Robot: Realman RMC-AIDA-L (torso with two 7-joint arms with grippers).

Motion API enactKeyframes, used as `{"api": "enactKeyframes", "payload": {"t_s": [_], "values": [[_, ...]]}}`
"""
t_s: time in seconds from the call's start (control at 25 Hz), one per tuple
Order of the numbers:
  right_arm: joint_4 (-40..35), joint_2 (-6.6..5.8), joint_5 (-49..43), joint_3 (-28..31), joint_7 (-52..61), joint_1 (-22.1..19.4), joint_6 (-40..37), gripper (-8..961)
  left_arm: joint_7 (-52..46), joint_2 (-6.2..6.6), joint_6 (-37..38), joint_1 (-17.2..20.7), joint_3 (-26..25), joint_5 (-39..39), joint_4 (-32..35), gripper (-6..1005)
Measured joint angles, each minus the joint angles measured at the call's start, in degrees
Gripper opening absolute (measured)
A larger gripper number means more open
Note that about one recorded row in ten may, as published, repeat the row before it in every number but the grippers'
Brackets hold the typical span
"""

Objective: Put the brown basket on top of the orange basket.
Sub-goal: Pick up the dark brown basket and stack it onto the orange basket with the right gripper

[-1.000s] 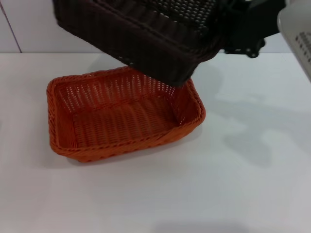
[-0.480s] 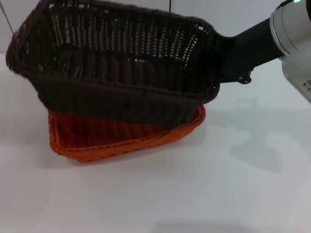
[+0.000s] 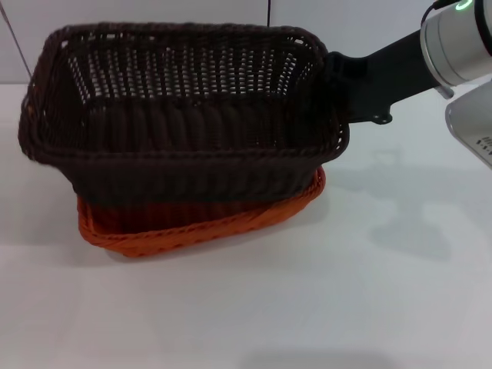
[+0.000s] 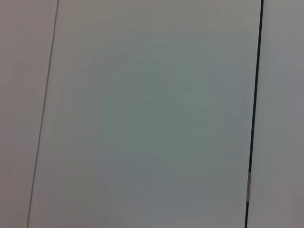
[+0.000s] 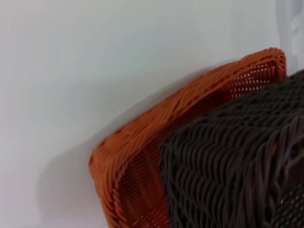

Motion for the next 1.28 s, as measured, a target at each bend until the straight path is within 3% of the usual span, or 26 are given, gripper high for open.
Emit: {"api": "enactKeyframes", "payload": {"t_s": [0.6, 0.96, 1.28], "values": [[4.80, -0.77, -0.12, 0.14, -2.57, -0.45, 4.42, 154, -0.02, 0.01, 0.00, -0.35, 0.00, -0.02, -0.08, 770], [8.39, -2.20, 1.58, -0.67, -3.91, 0.46, 5.80, 154, -0.11, -0.23, -0.01, -0.50, 0.51, -0.01, -0.35, 770], [10.28, -2.49, 1.76, -1.65, -5.27, 1.10, 8.50, 154, -0.12, -0.34, 0.27, -0.60, 0.72, -0.02, -0.63, 770]]}}
